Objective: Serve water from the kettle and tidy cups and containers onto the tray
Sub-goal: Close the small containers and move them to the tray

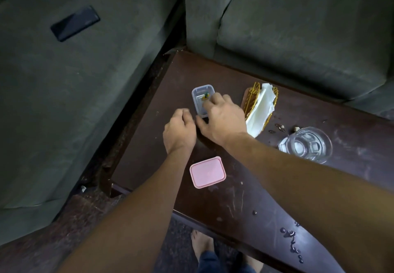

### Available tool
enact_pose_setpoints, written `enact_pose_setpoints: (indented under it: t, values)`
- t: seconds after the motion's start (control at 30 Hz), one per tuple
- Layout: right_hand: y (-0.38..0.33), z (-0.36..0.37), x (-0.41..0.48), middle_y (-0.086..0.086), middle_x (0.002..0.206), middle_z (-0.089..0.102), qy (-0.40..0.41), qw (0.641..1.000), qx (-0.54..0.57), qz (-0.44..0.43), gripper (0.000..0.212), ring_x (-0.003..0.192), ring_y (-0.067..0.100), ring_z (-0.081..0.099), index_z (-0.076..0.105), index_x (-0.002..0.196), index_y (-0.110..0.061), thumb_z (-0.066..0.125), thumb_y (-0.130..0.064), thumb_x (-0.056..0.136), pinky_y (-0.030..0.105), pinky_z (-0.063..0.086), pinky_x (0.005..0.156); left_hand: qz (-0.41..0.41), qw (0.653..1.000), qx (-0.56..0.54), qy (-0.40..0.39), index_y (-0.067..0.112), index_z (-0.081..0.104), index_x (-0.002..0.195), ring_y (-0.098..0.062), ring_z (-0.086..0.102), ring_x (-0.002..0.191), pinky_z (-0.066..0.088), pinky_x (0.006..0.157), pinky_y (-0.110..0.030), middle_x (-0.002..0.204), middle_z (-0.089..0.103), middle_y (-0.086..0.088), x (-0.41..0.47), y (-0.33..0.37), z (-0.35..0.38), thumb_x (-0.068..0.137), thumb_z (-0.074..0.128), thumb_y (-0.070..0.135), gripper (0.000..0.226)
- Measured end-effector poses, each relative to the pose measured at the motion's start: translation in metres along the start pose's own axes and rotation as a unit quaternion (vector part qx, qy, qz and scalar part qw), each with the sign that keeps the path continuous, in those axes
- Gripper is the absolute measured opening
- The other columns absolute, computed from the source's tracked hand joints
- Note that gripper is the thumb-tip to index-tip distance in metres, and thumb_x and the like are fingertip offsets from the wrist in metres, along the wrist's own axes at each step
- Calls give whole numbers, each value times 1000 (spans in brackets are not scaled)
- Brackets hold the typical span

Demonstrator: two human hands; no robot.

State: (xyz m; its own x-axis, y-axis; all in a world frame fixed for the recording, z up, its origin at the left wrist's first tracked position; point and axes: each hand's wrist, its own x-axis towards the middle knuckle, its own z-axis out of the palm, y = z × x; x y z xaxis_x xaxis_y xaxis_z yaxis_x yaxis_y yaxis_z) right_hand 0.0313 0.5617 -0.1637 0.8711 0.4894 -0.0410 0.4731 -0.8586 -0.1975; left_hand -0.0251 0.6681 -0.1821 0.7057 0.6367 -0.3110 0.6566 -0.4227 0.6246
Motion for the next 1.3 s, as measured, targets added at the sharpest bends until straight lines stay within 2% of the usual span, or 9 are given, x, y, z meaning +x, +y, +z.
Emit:
enact_pose_setpoints:
  t: [0.2,0.43,0.67,0.77,0.87,0.93,1.07,1.17,1.3]
  values:
    - [5,-7,-12,4,131,63,-66,994,-48,-69,38,115,30,50,71,122,-17,54,-32,92,40,43,92,2,1000,5,-23,21,67,113,-35,63,113,47,101,-47,112,75,-7,-2,-6,3,106,36,43,39]
    - [33,-12,-93,4,122,63,-100,987,-30,-124,34,110,28,49,68,124,-17,53,-24,95,39,41,90,-12,998,61,-27,29,49,145,-35,59,124,44,94,-41,131,68,-8,-48,-13,9,105,37,52,48]
    - [75,-16,-168,8,123,61,-74,992,28,-101,35,100,31,56,69,121,-14,60,-17,86,42,51,83,114,981,143,-60,23,69,113,-33,66,100,46,78,-38,109,74,-6,-104,-16,22,106,41,39,33]
    - [98,-13,-204,6,109,64,-10,997,78,-25,28,91,29,59,71,108,-13,58,-18,84,41,55,73,102,983,139,-67,20,71,108,-35,66,100,50,85,-42,106,73,-6,-122,-14,27,106,42,38,34]
    - [130,-12,-231,3,104,64,36,970,134,201,22,97,30,62,70,106,-19,60,-22,87,40,56,70,97,985,128,-61,15,70,99,-35,66,95,50,89,-44,94,73,-7,-133,-13,33,106,43,35,34]
    - [155,-12,-233,3,106,63,36,946,139,290,21,99,30,62,68,110,-21,60,-26,91,39,55,73,96,988,116,-40,14,69,96,-34,65,89,50,94,-46,88,71,-6,-138,-11,38,106,44,34,34]
    - [181,-14,-214,5,113,59,9,952,113,284,33,101,33,62,61,127,-23,57,-34,95,40,53,75,95,992,77,0,20,73,97,-23,55,73,45,90,-35,78,72,-2,-142,-13,50,103,50,34,27]
    - [186,-14,-198,5,106,55,-4,965,82,248,26,95,33,62,62,115,-18,57,-35,96,39,51,70,90,993,80,-5,27,74,101,-18,63,79,27,76,-19,79,73,2,-144,-16,56,99,56,36,20]
    - [187,-12,-191,4,104,57,-13,968,58,245,27,94,32,63,66,109,-16,57,-37,96,40,55,70,91,993,80,4,28,73,95,-16,67,78,23,70,-15,73,70,6,-147,-16,59,97,57,38,19]
